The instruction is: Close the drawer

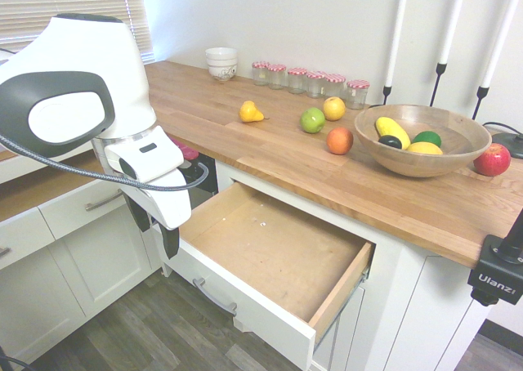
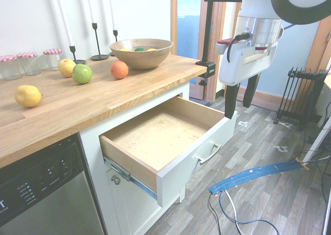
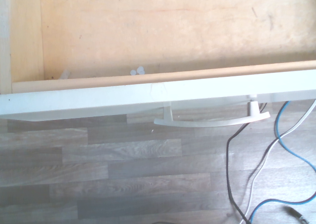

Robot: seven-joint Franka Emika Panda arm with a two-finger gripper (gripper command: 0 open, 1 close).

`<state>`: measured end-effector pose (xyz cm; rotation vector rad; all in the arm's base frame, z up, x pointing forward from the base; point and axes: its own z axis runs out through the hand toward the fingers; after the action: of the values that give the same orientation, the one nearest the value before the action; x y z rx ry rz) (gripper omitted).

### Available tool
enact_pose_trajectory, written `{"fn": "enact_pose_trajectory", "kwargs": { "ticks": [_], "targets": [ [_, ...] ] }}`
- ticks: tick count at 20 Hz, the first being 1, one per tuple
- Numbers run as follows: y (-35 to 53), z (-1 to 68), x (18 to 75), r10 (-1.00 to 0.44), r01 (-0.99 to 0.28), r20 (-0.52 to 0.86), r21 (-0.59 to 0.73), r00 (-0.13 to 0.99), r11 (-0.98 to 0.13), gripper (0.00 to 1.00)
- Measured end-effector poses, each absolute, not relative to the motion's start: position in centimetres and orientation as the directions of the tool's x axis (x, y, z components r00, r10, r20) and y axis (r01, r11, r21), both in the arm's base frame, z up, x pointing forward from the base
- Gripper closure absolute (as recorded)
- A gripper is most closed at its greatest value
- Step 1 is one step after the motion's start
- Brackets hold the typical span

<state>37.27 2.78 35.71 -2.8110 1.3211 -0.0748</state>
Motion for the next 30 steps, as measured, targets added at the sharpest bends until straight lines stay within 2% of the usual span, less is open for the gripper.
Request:
{"fn": "enact_pose_trajectory", "kwargs": {
  "ticks": [11, 30],
  "targets": [
    [0.2, 28.3, 39.1, -0.795, -0.796, -0.034, -0.046, 0.605, -0.603, 0.00],
    [-0.6, 20.3, 38.9, -0.786, -0.790, -0.084, -0.022, 0.612, -0.613, 0.00]
  ]
}}
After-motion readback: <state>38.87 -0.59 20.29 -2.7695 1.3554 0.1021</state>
